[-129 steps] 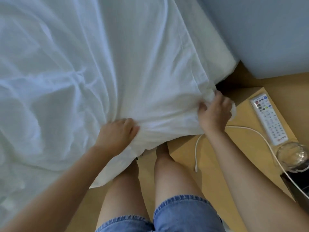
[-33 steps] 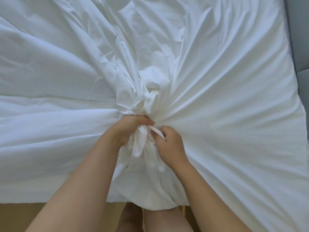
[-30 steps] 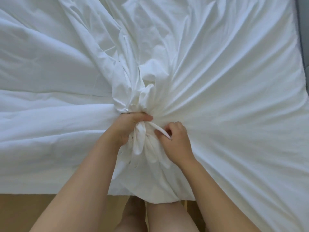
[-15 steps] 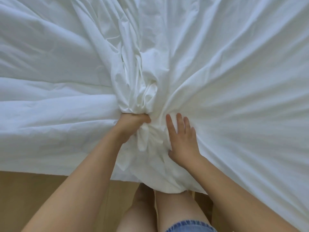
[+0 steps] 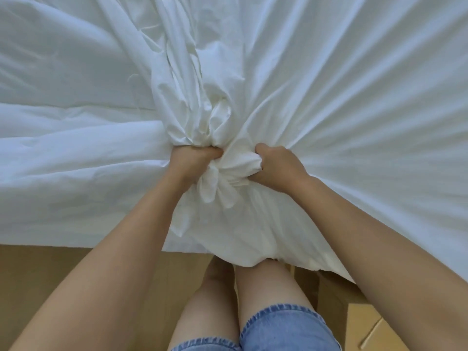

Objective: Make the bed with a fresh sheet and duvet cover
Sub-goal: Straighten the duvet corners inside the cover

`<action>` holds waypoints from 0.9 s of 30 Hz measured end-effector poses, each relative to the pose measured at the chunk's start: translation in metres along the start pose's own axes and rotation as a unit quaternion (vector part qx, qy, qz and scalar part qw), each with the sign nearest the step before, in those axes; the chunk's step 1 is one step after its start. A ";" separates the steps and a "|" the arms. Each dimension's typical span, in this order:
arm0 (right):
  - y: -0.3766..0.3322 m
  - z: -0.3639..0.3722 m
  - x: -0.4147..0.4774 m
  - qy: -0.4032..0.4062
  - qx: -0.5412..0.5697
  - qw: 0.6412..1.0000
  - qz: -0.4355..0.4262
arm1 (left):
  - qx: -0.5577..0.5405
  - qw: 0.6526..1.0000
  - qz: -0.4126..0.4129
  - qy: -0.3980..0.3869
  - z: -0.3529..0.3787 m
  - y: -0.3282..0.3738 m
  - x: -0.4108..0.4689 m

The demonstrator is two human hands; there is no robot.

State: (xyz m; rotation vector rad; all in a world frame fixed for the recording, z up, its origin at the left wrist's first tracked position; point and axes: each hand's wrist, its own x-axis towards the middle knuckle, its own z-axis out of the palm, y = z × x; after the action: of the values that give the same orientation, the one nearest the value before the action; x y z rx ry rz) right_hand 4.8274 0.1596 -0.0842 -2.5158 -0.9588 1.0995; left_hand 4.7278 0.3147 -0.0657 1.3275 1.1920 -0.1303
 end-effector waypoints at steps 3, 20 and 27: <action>0.004 -0.011 -0.007 0.001 -0.021 0.999 -0.030 | 0.038 0.999 0.028 0.005 -0.012 0.009 -0.006; -0.014 0.000 -0.041 0.097 -0.067 0.991 0.067 | 0.182 0.972 0.045 0.142 -0.202 -0.029 -0.047; -0.123 0.072 -0.021 0.274 -0.132 0.944 -0.132 | -0.009 0.999 0.044 0.007 -0.219 -0.046 -0.030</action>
State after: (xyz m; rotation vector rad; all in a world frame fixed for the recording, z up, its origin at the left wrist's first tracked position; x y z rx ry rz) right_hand 4.7071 0.2359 -0.0671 -2.5652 -1.2744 0.1758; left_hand 4.5555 0.4556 -0.0291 1.3650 1.1418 -0.0483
